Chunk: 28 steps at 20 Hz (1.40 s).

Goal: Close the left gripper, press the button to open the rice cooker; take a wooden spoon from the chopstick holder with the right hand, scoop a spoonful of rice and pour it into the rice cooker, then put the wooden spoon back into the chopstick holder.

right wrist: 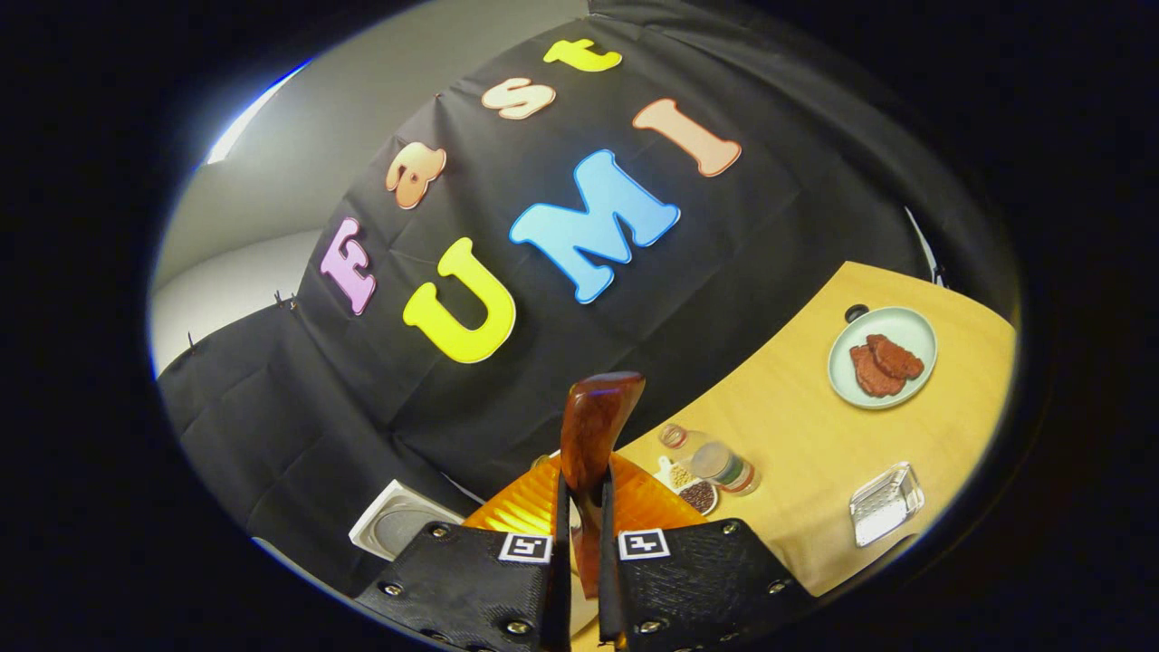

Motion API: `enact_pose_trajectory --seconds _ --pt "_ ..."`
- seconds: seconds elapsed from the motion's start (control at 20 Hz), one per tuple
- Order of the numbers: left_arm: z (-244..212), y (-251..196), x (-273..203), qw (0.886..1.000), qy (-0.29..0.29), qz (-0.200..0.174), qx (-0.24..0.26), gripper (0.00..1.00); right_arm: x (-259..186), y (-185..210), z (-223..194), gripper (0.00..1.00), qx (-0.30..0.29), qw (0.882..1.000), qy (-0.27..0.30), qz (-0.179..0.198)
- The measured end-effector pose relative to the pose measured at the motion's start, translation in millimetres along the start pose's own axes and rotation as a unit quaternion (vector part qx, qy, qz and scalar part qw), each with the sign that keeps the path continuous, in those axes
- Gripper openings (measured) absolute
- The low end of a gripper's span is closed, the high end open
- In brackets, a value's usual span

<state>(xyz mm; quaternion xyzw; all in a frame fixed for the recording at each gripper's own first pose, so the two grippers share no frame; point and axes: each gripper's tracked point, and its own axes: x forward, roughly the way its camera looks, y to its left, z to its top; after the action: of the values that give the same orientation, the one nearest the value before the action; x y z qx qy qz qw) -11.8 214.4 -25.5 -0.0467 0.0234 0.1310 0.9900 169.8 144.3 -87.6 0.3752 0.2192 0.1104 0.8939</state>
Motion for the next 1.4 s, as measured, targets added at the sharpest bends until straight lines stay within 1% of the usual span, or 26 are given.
enact_pose_trajectory --seconds 0.35,0.55,0.75,1.05,1.15,1.4 --pt "11.0 -66.2 7.7 0.999 -0.008 -0.045 0.005 0.96 -32.8 -67.6 42.5 0.12 0.001 0.998 -0.026 -0.051" --pt "13.0 -93.1 9.4 0.998 -0.007 -0.061 0.004 0.96 -43.8 -110.1 49.6 0.12 -0.02 0.995 -0.034 -0.087" --pt "14.4 -114.4 8.8 0.997 -0.006 -0.076 0.014 0.96 -48.3 -154.0 41.5 0.12 -0.035 0.991 -0.028 -0.124" --pt "18.2 -129.6 2.4 0.996 -0.007 -0.086 0.029 0.96 -45.2 -206.4 8.5 0.12 -0.063 0.983 -0.001 -0.174" --pt "19.2 -128.3 1.7 0.996 -0.008 -0.084 0.036 0.96 -44.2 -218.4 -3.4 0.12 -0.071 0.979 0.012 -0.188" --pt "19.7 -121.7 -2.3 0.996 -0.007 -0.074 0.041 0.96 -40.5 -231.7 -30.3 0.13 -0.076 0.976 0.043 -0.199"
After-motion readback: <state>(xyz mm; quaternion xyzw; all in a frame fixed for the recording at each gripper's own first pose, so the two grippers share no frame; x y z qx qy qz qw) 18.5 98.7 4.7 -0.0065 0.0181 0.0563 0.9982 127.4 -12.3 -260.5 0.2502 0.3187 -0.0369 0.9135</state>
